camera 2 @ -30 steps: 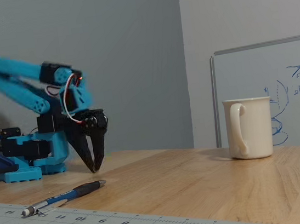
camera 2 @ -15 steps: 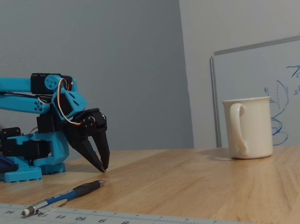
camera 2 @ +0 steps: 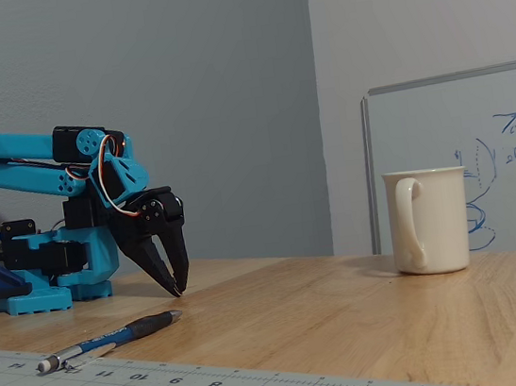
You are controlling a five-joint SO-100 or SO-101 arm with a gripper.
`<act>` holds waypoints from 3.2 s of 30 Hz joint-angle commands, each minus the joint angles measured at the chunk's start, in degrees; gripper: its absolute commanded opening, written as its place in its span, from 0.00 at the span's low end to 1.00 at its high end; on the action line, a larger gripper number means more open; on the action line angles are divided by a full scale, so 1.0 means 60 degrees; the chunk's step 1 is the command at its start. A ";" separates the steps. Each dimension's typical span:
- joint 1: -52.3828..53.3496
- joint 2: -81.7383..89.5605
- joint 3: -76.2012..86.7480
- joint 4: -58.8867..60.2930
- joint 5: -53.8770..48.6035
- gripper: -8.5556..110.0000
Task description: Touch the pen.
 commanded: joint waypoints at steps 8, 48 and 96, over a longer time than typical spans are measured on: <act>0.0073 0.0000 0.0059 0.0015 0.0000 0.08; 0.5039 -0.6548 -0.8027 0.0029 -0.1318 0.07; 0.7632 -1.4136 -1.3125 0.0132 -0.6445 0.07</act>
